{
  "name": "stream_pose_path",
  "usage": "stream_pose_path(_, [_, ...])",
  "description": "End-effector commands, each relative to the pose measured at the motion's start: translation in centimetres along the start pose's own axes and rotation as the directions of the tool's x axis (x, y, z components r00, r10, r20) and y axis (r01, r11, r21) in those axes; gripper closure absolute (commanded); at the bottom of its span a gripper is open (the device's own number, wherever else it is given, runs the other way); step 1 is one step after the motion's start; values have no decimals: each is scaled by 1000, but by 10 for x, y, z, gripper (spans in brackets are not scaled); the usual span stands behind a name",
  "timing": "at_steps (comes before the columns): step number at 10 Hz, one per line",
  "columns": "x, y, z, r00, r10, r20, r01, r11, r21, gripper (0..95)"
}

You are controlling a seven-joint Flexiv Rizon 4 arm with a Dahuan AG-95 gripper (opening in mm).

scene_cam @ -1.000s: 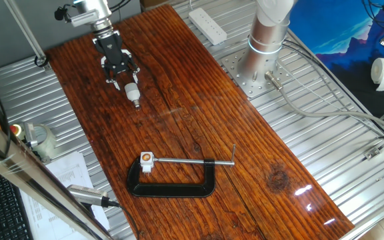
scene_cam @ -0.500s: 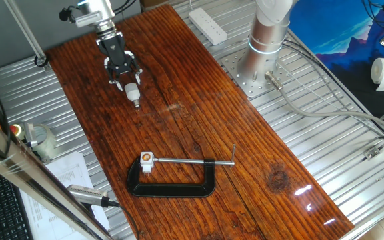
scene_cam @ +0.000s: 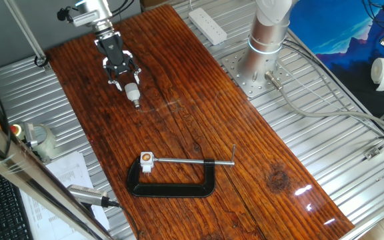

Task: Install the light bulb by rotating it

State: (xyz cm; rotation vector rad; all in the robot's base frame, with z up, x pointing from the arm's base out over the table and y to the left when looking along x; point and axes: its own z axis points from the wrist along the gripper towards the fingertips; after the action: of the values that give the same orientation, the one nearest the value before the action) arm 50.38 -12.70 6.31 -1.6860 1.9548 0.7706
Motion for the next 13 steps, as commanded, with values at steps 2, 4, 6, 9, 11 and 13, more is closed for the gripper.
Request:
stream_pose_path(2, [1, -1, -1, 1000, -8, 6, 8, 1000, -4, 380])
stream_pose_path(4, [3, -1, -2, 1000, -10, 14, 10, 1000, -5, 380])
stream_pose_path(6, [5, -1, -1, 999, -11, 40, 12, 1000, -9, 380])
stream_pose_path(9, [6, -1, 0, 999, 3, 42, -2, 1000, -11, 380])
stream_pose_path(11, [6, -1, 0, 1000, -17, 18, 17, 1000, -11, 380])
stream_pose_path(13, [6, -1, 0, 1000, -20, 11, 20, 1000, -13, 380])
